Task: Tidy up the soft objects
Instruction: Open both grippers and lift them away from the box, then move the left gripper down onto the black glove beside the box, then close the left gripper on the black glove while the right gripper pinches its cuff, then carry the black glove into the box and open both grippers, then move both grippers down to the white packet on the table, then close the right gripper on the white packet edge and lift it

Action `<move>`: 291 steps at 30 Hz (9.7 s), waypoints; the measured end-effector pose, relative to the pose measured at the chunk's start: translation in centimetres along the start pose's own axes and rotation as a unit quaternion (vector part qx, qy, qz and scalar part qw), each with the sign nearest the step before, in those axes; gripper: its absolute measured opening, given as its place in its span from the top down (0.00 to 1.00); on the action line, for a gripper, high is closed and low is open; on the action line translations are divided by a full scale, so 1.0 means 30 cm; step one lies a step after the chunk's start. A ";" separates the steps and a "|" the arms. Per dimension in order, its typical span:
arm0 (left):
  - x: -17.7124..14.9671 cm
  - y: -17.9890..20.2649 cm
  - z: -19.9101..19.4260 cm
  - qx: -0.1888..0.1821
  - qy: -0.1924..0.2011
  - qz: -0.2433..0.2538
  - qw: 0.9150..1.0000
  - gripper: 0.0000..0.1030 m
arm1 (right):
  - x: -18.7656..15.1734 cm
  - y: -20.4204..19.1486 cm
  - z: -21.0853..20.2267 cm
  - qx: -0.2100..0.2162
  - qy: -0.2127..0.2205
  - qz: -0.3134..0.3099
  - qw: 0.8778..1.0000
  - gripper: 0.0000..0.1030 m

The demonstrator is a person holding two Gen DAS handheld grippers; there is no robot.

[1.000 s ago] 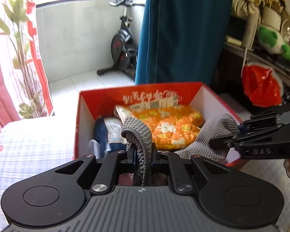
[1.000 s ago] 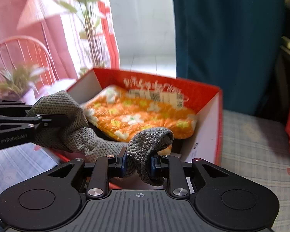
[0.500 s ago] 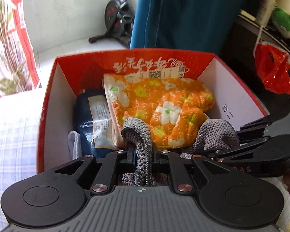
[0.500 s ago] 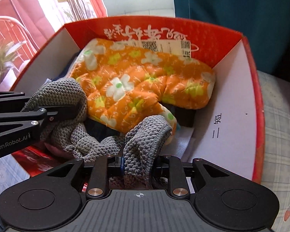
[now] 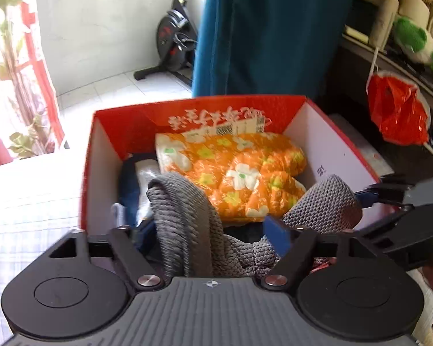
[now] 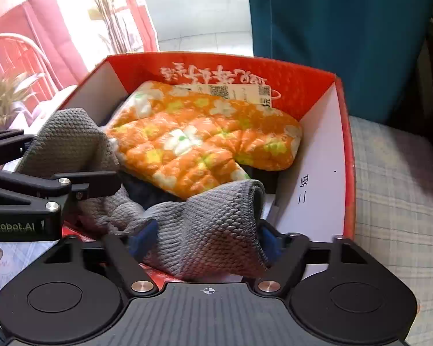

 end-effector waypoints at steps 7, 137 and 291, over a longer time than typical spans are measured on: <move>-0.031 -0.005 -0.142 0.015 0.031 -0.005 0.999 0.03 | -0.020 -0.019 -0.124 -0.022 0.046 -0.004 0.999 0.01; -0.495 -0.038 -0.364 0.003 0.098 -0.123 0.988 0.87 | -0.409 -0.257 -0.250 0.056 0.262 -0.070 0.961 0.87; -0.716 0.081 -0.128 -0.059 -0.012 -0.162 0.985 0.70 | -0.643 -0.149 -0.095 0.061 0.126 0.003 0.990 0.36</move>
Point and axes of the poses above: each gripper's, at about its wrist camera, not at the fingertips, and z roughly the way its jaws point, y to its right, x to its top, the point moved 7 cm from there along z, roughly the way its jaws point, and after that the axes turned 1 degree about -x, right-handed, at the moved point
